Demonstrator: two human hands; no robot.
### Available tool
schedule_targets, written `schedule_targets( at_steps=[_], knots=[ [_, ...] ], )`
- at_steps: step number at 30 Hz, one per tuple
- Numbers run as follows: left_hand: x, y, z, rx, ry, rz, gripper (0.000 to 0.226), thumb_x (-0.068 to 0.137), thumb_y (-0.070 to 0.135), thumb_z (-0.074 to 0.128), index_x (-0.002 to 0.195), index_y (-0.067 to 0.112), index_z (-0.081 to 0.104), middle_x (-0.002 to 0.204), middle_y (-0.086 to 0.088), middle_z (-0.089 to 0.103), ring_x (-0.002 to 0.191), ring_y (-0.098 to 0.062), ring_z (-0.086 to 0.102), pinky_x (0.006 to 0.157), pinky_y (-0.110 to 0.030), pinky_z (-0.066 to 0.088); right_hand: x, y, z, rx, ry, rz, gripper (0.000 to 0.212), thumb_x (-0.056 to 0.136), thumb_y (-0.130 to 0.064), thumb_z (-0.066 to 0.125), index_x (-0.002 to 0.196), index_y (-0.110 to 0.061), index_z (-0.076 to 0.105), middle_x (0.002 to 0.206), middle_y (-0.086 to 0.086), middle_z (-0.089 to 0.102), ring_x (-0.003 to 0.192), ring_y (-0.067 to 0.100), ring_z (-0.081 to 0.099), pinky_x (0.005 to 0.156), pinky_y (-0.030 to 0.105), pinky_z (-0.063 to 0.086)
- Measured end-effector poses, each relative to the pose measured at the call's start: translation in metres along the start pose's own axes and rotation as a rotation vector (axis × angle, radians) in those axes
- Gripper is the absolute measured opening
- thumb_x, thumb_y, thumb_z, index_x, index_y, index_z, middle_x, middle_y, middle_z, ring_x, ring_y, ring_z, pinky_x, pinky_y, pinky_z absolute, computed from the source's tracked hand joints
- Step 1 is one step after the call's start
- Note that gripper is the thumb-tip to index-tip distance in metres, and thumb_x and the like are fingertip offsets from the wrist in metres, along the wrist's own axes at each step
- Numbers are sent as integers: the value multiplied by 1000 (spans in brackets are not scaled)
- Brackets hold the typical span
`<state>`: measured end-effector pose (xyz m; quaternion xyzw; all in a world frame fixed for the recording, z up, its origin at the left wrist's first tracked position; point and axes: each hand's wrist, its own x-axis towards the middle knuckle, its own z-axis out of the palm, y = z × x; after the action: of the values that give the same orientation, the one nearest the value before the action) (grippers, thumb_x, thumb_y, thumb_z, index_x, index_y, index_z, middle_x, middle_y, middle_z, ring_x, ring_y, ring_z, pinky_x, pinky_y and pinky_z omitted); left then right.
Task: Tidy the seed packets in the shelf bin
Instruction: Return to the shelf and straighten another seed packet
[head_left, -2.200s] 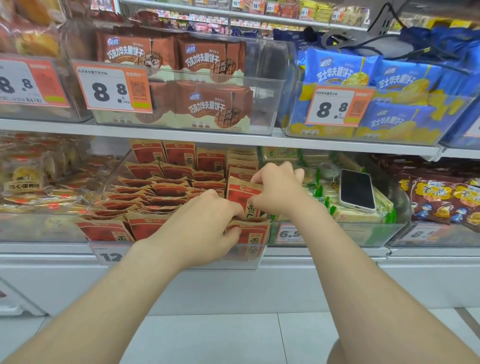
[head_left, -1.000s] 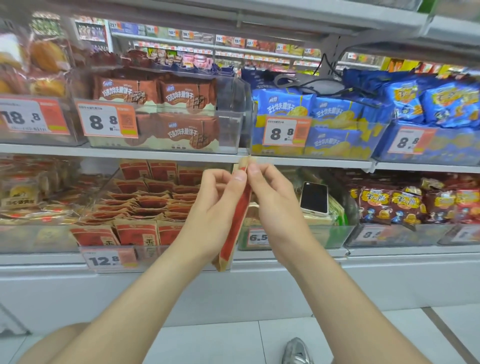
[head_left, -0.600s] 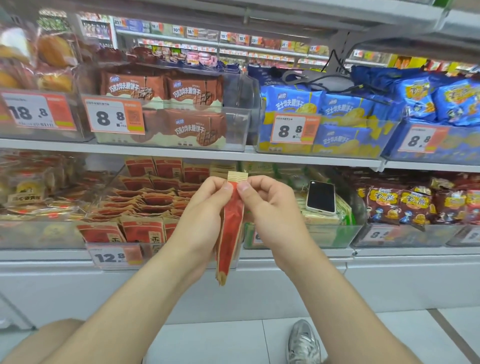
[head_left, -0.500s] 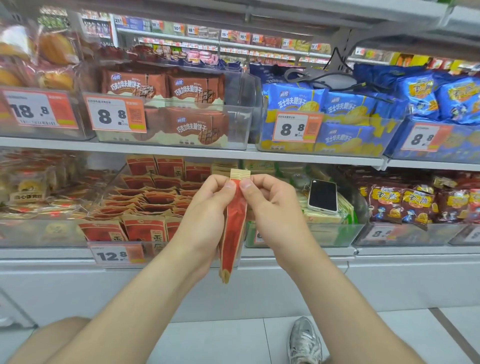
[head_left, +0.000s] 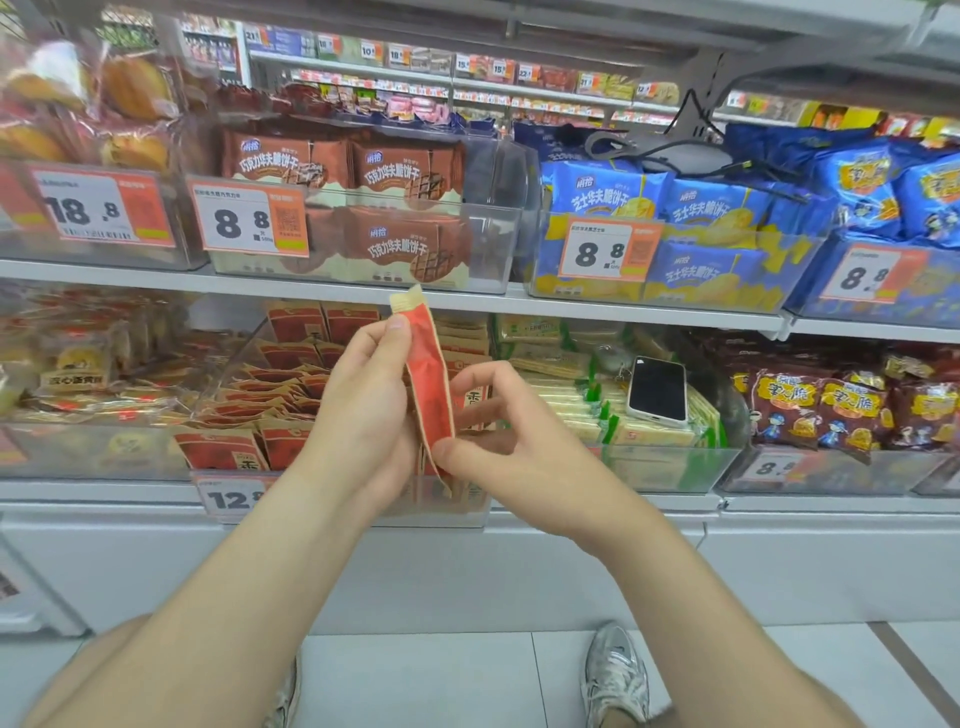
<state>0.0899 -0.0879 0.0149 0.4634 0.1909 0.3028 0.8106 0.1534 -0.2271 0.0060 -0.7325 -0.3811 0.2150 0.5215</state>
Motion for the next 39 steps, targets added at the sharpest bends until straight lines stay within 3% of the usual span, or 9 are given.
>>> schedule_targets(
  at_steps=[2, 5, 10, 14, 18, 21, 24, 32, 39],
  knots=[
    [3, 3, -3, -29, 4, -23, 42, 115, 41, 45, 133, 5, 56, 101, -15, 60, 90, -30, 64, 67, -42, 66, 0, 1, 2, 56, -40, 16, 41, 92, -28, 81, 121, -40, 55, 123, 2, 68, 101, 28, 78, 91, 41, 63],
    [5, 4, -8, -11, -77, -41, 55, 112, 49, 49, 139, 2, 59, 105, -15, 66, 90, -25, 68, 74, -43, 67, 4, 3, 1, 116, 81, -19, 38, 87, -31, 85, 116, -34, 61, 117, 5, 74, 96, 29, 78, 89, 47, 65],
    [1, -1, -10, 309, -276, -19, 40, 103, 41, 68, 114, 2, 71, 122, -14, 78, 114, -27, 76, 99, -44, 62, 12, 4, -11, 140, 336, -115, 25, 98, -37, 77, 103, -15, 65, 102, 5, 78, 85, 13, 75, 81, 40, 65],
    [-3, -3, -10, 418, -330, 37, 36, 103, 36, 69, 104, 2, 81, 115, -10, 80, 117, -24, 75, 94, -42, 65, 12, 11, -15, 3, 328, -193, 29, 106, -47, 62, 98, -19, 66, 89, -5, 76, 86, 15, 73, 80, 46, 62],
    [-4, -2, -11, 534, -368, 76, 28, 104, 28, 71, 102, 3, 82, 111, -8, 81, 115, -19, 76, 94, -36, 65, 12, 18, -12, -71, 339, -194, 37, 104, -59, 50, 90, -28, 64, 77, -17, 67, 76, 10, 64, 80, 56, 61],
    [-6, -2, -10, 591, -356, 122, 22, 105, 22, 69, 101, 6, 84, 104, -3, 83, 108, -16, 78, 89, -30, 65, 13, 21, -10, -138, 347, -186, 37, 110, -52, 47, 88, -26, 60, 76, -12, 63, 76, 17, 61, 79, 58, 60],
    [-5, -3, -11, 625, -351, 140, 20, 106, 18, 68, 99, 7, 84, 101, -3, 83, 104, -17, 79, 88, -30, 65, 12, 20, -12, -219, 356, -190, 35, 115, -39, 44, 92, -16, 58, 77, -3, 60, 71, 16, 55, 69, 45, 54],
    [-5, -1, -13, 612, -345, 113, 21, 107, 11, 65, 97, 5, 82, 98, -6, 82, 102, -17, 79, 87, -28, 65, 10, 17, -14, -284, 333, -210, 35, 116, -37, 39, 91, -18, 55, 73, -5, 55, 68, 15, 51, 64, 39, 47],
    [-6, 3, -16, 635, -358, 111, 21, 108, 13, 63, 101, 5, 82, 104, -6, 82, 105, -16, 78, 89, -26, 64, 13, 18, -11, -228, 345, -211, 36, 114, -41, 40, 93, -20, 60, 84, 4, 66, 83, 27, 64, 76, 58, 58]
  ],
)
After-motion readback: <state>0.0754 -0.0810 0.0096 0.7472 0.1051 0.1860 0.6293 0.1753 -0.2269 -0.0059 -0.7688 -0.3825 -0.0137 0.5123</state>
